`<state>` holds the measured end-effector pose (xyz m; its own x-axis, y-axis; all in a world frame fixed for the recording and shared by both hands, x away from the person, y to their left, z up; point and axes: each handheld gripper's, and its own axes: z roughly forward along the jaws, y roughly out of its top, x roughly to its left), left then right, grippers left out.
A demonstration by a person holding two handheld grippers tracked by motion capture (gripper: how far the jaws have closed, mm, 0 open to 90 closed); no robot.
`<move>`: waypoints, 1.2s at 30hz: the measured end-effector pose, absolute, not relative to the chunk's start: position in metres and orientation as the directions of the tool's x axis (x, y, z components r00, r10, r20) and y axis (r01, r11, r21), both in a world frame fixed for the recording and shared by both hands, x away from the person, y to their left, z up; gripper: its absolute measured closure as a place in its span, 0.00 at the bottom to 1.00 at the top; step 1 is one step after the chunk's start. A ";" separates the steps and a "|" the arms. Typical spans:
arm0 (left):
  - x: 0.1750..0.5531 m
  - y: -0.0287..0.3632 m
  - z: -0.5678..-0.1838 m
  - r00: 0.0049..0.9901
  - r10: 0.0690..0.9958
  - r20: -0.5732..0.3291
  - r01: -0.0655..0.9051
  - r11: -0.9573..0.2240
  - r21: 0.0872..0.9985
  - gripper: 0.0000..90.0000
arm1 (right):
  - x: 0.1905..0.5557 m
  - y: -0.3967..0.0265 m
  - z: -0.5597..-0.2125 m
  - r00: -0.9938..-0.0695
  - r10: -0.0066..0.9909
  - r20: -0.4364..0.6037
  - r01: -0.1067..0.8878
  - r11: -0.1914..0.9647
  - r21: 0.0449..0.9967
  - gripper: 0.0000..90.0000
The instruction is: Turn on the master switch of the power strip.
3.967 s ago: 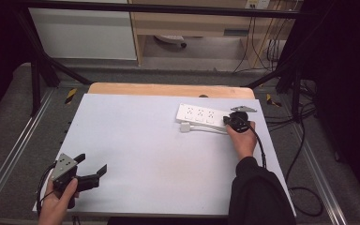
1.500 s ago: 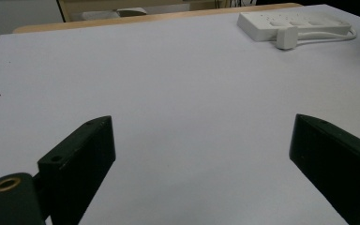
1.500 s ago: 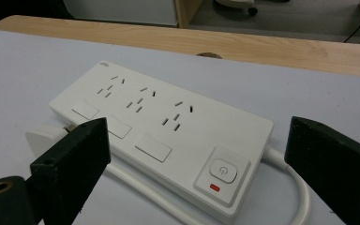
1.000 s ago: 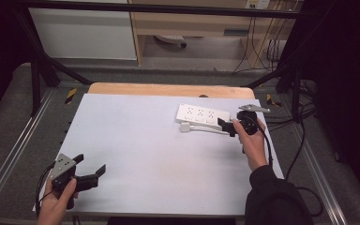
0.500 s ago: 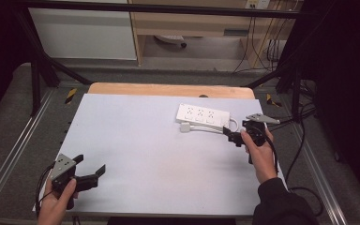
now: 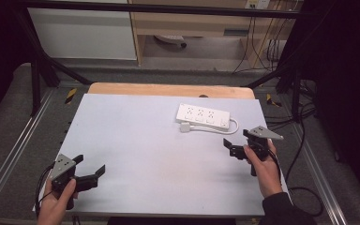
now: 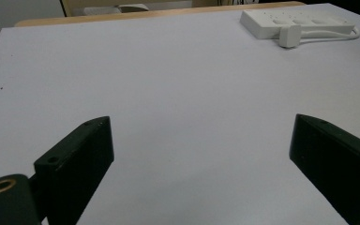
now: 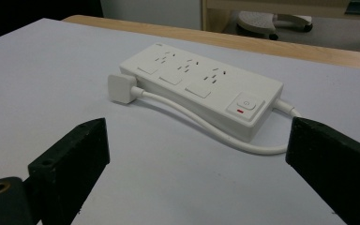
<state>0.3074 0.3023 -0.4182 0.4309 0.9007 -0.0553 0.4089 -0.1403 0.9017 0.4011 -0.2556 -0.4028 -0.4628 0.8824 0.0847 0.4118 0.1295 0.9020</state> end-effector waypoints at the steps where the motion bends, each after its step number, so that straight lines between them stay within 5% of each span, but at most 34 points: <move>1: 0.307 0.302 -0.418 0.430 0.901 -0.055 0.410 -0.140 0.901 0.07 | 0.398 -0.255 -0.404 -0.465 0.881 0.080 0.408 0.134 0.903 0.07; 36: 0.306 0.303 -0.417 0.434 0.899 -0.066 0.410 -0.132 0.903 0.07 | 0.341 -0.281 -0.429 -0.456 0.887 0.075 0.393 0.125 0.911 0.05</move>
